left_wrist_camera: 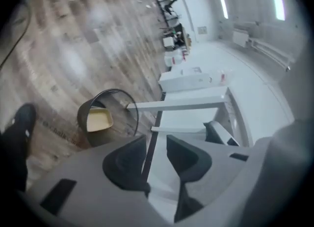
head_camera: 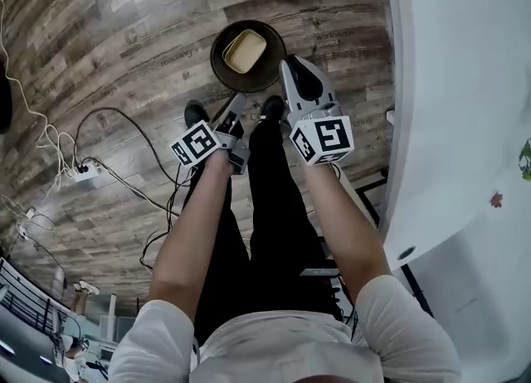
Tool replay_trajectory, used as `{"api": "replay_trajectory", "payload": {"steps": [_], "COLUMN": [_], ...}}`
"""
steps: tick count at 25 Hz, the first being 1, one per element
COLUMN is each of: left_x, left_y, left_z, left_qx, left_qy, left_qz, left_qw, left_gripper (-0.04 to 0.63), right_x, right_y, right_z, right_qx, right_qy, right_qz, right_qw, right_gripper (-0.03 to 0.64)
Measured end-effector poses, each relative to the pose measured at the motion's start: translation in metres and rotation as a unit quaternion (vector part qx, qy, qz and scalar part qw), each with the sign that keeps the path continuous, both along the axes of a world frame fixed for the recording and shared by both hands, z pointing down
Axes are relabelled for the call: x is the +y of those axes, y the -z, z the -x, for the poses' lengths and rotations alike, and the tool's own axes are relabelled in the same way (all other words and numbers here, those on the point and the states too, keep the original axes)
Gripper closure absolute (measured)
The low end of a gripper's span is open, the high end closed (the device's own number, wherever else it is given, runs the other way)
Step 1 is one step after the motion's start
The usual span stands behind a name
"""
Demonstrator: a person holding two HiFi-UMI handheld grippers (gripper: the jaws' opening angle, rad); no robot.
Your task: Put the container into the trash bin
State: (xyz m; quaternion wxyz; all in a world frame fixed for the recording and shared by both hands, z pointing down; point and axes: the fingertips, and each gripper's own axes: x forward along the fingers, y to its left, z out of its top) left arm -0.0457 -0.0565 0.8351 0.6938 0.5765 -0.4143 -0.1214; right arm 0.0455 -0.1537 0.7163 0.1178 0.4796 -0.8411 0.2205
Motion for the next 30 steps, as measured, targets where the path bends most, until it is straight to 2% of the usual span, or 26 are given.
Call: {"api": "replay_trajectory", "payload": {"steps": [2, 5, 7, 10, 13, 17, 22, 24, 26, 30], "left_x": [-0.016, -0.032, -0.043, -0.056, -0.067, -0.073, -0.067, -0.064, -0.064, -0.058], "left_y": [0.045, 0.112, 0.158, 0.231, 0.301, 0.4, 0.506, 0.54, 0.575, 0.648], "left_z": [0.012, 0.03, 0.044, 0.06, 0.071, 0.086, 0.109, 0.12, 0.126, 0.14], "left_qx": [-0.022, -0.046, -0.072, -0.115, -0.156, -0.226, -0.284, -0.302, -0.31, -0.319], "left_qy": [-0.049, -0.1, -0.127, -0.156, -0.176, -0.191, -0.186, -0.187, -0.181, -0.151], "left_qz": [-0.051, -0.113, -0.161, -0.238, -0.309, -0.4, -0.477, -0.502, -0.526, -0.582], "left_qw": [0.9972, 0.9875, 0.976, 0.9517, 0.9214, 0.8675, 0.8105, 0.7888, 0.7712, 0.7329], "left_gripper": [0.465, 0.468, 0.468, 0.471, 0.472, 0.477, 0.482, 0.482, 0.481, 0.48], "right_x": [-0.002, 0.002, 0.007, 0.015, 0.013, 0.012, 0.027, 0.034, 0.041, 0.061], "right_y": [0.037, 0.095, 0.132, 0.186, 0.245, 0.333, 0.435, 0.471, 0.506, 0.562], "right_z": [0.012, 0.026, 0.037, 0.05, 0.053, 0.045, 0.034, 0.032, 0.027, 0.016], "right_qx": [-0.003, -0.009, -0.009, -0.005, -0.001, -0.004, -0.003, -0.004, -0.004, -0.007], "right_qy": [0.0, 0.005, 0.015, 0.031, 0.036, 0.031, 0.033, 0.032, 0.028, 0.007], "right_qz": [-0.021, -0.048, -0.062, -0.077, -0.102, -0.147, -0.207, -0.23, -0.256, -0.298], "right_qw": [1.0, 0.999, 0.998, 0.996, 0.994, 0.989, 0.978, 0.973, 0.966, 0.954], "right_gripper": [0.558, 0.558, 0.558, 0.558, 0.558, 0.558, 0.558, 0.558, 0.558, 0.558]}}
